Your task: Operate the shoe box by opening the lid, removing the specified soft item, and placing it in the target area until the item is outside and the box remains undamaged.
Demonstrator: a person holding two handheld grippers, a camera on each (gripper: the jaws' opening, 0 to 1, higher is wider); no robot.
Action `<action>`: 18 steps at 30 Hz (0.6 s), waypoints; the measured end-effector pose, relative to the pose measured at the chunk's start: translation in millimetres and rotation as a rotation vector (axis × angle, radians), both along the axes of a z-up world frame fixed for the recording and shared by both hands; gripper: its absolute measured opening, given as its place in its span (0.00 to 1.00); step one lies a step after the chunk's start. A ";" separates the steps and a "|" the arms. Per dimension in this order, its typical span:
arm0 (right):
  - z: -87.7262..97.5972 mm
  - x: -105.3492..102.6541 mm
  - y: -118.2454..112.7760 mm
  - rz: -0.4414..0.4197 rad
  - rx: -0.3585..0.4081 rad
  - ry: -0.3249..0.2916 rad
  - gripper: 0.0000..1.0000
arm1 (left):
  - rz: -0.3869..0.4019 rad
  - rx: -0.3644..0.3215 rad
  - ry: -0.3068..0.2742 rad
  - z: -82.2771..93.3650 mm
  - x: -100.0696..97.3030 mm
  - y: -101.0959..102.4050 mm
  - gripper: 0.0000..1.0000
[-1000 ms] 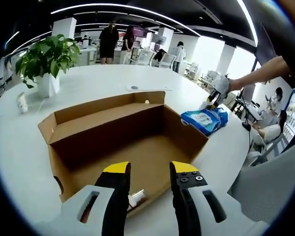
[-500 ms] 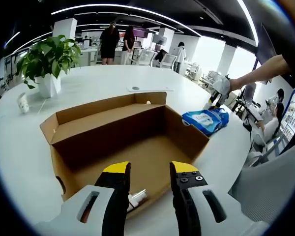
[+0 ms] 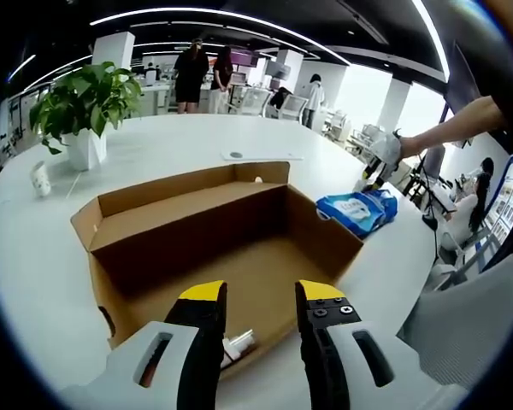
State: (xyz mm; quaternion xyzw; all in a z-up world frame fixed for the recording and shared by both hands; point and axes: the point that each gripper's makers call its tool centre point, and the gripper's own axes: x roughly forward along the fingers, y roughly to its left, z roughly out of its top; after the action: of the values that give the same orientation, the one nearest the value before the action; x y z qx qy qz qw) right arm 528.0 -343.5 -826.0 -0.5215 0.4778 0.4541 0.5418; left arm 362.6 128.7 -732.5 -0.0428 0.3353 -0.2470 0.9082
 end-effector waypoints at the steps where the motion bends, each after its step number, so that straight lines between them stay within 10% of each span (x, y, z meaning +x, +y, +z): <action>1: 1.9 -0.1 0.3 0.001 0.003 -0.002 0.22 | 0.000 -0.001 -0.001 0.5 0.3 -0.1 0.32; 18: 37.5 -16.0 2.0 -0.071 0.036 -0.061 0.23 | -0.016 -0.024 -0.016 5.4 0.5 -6.7 0.32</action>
State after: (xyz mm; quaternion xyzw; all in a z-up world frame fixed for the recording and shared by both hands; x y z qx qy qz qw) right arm 511.9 -341.5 -788.5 -0.5078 0.4711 0.4270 0.5813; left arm 363.1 122.0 -727.1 -0.0492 0.3253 -0.2586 0.9082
